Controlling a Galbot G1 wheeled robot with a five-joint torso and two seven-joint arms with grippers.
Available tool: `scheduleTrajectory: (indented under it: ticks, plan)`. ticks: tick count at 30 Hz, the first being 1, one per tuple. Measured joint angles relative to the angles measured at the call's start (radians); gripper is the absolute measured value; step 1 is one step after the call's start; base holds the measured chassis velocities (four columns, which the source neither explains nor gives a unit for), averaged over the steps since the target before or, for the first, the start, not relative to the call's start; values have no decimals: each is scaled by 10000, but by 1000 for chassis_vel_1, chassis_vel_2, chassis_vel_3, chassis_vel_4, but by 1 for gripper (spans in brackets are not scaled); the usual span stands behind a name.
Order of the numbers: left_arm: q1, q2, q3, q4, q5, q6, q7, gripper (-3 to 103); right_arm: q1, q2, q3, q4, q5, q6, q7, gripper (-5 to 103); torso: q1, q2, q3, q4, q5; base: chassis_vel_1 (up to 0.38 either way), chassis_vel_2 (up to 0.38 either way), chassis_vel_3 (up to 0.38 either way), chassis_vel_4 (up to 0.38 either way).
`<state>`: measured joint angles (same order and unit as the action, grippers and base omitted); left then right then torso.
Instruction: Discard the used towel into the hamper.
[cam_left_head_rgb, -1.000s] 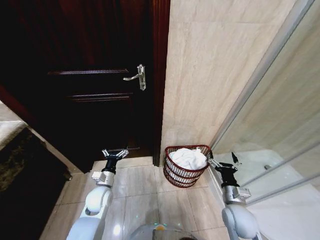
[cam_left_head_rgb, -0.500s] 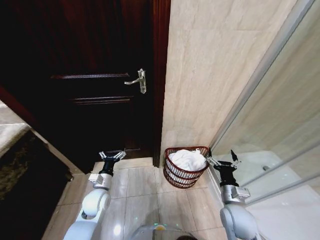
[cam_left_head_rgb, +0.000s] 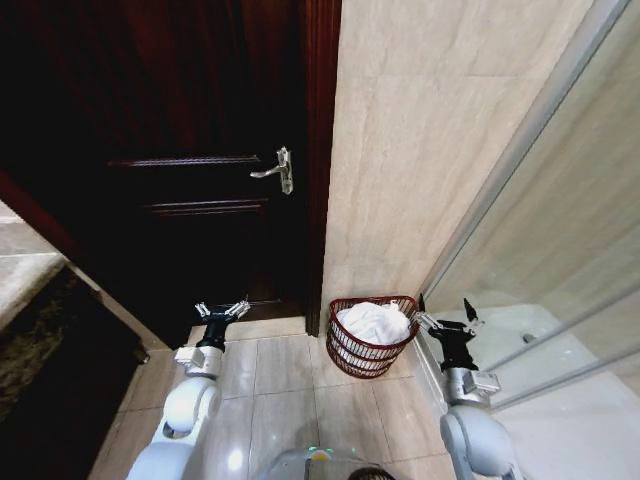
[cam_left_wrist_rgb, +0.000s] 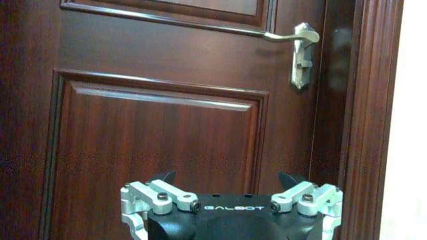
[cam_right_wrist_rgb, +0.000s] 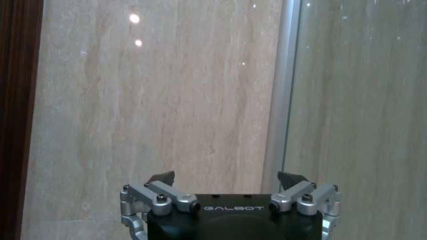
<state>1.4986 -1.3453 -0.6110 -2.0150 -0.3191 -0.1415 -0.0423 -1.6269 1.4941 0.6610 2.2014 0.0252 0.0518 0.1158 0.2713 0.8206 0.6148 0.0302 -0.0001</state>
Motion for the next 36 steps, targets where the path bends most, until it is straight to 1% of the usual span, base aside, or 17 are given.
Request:
scheduleTrajectory:
  ticks: [6, 7, 8, 11, 17, 19, 20, 24, 28, 30, 36]
  plan:
    - [9, -28, 6, -7, 1, 2, -117, 100, -111, -13, 51, 76, 57, 38, -13, 100, 97, 232, 136, 0, 0, 0, 0, 0, 0]
    - [25, -28, 6, -9, 0, -9, -155, 100, -134, -10, 55, 98, 60, 40, -18, 100, 142, 328, 185, 2, 0, 0, 0, 0, 0]
    - [25, -28, 6, -9, 0, -9, -155, 100, -134, -10, 55, 98, 60, 40, -18, 100, 142, 328, 185, 2, 0, 0, 0, 0, 0]
    - [36, -20, 4, -9, -7, -53, -182, 100, -171, 6, 52, 161, 63, 41, -27, 100, 221, 507, 286, 1, 0, 0, 0, 0, 0]
    - [32, 11, 10, 28, -18, -113, -185, 100, -210, 30, 45, 219, 57, 41, -27, 100, 313, 737, 426, 2, 0, 0, 0, 0, 0]
    - [0, 36, 18, 51, -36, -126, -185, 100, -224, 41, 49, 230, 50, 41, -27, 100, 379, 877, 498, 1, 0, 0, 0, 0, 0]
    - [0, 36, 18, 51, -36, -126, -185, 100, -224, 41, 49, 230, 50, 41, -27, 100, 379, 877, 498, 1, 0, 0, 0, 0, 0]
    - [-65, 79, 33, 70, -63, -122, -178, 100, -242, 91, 38, 231, 6, 44, -28, 100, 477, 1113, 637, 1, 0, 0, 0, 0, 0]
    - [-101, 92, 42, 78, -72, -102, -170, 100, -242, 112, 32, 232, -22, 49, -30, 100, 536, 1248, 715, 1, 0, 0, 0, 0, 0]
    - [-135, 93, 52, 103, -72, -96, -159, 100, -253, 114, 29, 231, -27, 54, -41, 100, 597, 1393, 800, 1, 0, 0, 0, 0, 0]
    - [-148, 82, 64, 112, -67, -78, -153, 100, -158, 107, 13, 344, -6, -32, -83, 100, 700, 1625, 929, 1, 0, 0, 0, 0, 0]
